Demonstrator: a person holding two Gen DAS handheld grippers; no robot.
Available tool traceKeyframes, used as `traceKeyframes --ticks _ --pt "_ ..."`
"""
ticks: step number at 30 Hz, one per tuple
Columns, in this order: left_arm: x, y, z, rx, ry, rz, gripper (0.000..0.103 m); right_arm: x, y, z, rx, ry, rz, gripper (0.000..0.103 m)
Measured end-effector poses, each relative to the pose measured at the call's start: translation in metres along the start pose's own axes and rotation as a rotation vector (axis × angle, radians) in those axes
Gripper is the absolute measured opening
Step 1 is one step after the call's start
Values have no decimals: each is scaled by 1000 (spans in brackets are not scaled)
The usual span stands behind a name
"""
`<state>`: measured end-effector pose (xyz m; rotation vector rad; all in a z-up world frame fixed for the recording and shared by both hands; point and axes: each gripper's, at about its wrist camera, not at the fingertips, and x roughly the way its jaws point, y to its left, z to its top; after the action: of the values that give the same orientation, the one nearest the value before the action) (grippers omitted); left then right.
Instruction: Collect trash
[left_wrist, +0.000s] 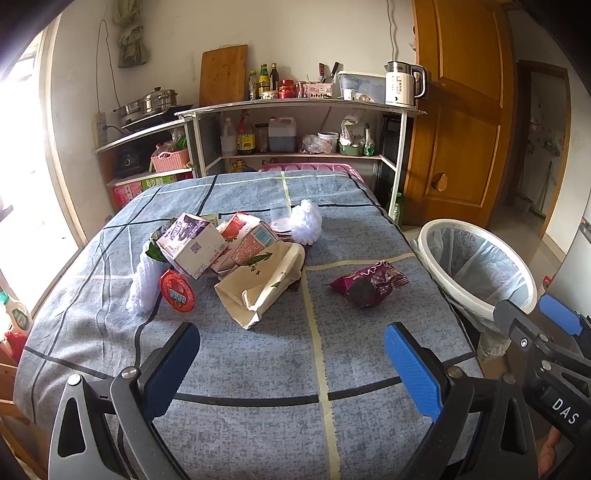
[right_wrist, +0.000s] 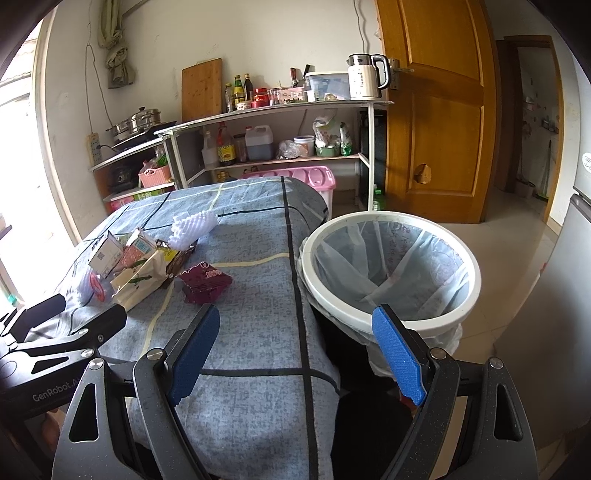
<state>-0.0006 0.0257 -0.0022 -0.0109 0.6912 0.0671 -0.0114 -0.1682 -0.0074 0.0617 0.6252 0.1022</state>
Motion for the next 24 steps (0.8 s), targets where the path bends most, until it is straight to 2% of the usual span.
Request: traceKeyframes --ticks 4,9,13,17,24 --pt "7 16 2 -22 6 0 102 14 9 5 -21 7 30 85" --pt "23 57 4 -103 38 -14 101 38 21 15 -25 31 106 85" --pt "35 90 6 -158 52 11 101 60 38 19 -74 62 145 85" --pt "47 115 7 -195 65 -9 102 79 52 21 -113 102 194 85" --pt "63 136 11 -214 92 -34 101 105 63 27 -141 143 211 85"
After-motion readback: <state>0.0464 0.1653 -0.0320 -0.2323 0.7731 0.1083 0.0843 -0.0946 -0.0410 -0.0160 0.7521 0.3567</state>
